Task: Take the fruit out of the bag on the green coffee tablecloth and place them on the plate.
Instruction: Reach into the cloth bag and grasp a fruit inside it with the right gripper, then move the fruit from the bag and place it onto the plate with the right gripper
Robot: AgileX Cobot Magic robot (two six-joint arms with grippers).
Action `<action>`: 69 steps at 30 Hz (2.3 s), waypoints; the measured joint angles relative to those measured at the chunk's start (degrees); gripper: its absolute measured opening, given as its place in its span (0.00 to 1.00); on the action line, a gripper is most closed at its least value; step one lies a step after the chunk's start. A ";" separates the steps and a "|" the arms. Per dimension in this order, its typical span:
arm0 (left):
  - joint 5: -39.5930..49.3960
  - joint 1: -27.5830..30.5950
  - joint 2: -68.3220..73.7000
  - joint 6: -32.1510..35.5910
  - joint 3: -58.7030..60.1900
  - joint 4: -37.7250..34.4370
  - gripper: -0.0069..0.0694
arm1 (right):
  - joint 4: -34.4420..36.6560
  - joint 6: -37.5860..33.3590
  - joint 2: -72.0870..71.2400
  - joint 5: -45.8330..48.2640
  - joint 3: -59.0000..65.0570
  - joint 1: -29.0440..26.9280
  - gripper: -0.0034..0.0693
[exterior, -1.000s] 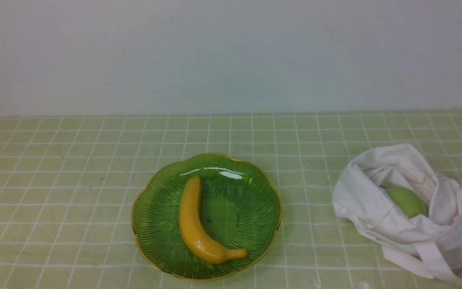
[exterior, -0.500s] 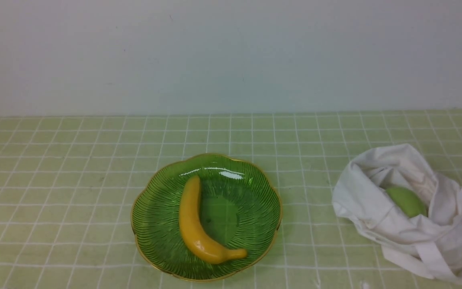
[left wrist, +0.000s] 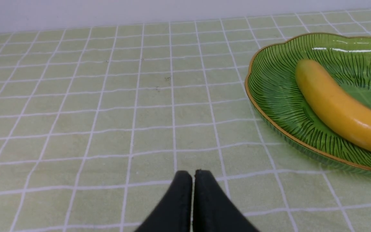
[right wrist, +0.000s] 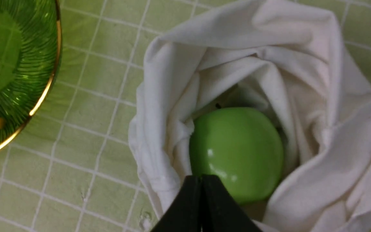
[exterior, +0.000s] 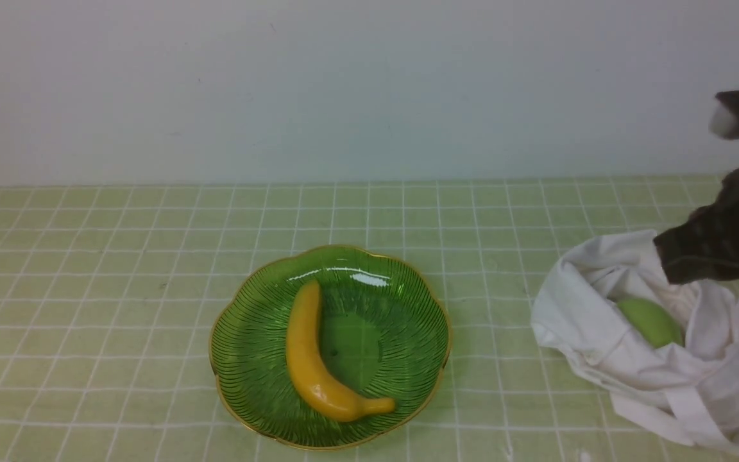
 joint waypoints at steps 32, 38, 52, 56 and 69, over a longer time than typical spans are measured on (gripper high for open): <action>0.00 0.00 0.00 0.00 0.00 0.00 0.08 | -7.91 14.63 15.15 -4.14 -1.20 0.93 0.90; 0.00 0.00 0.00 0.00 0.00 0.00 0.08 | -7.91 14.63 15.90 -3.38 -1.21 1.87 0.89; 0.00 0.00 0.00 0.00 0.00 0.00 0.08 | -9.83 14.47 15.24 -0.27 -1.71 1.91 0.81; 0.00 0.00 0.00 0.00 0.00 0.00 0.08 | -10.70 14.47 10.24 -0.63 -1.42 1.91 0.81; 0.00 0.00 0.00 0.00 0.00 0.00 0.08 | 0.42 9.27 -2.60 -9.46 -1.25 2.17 0.81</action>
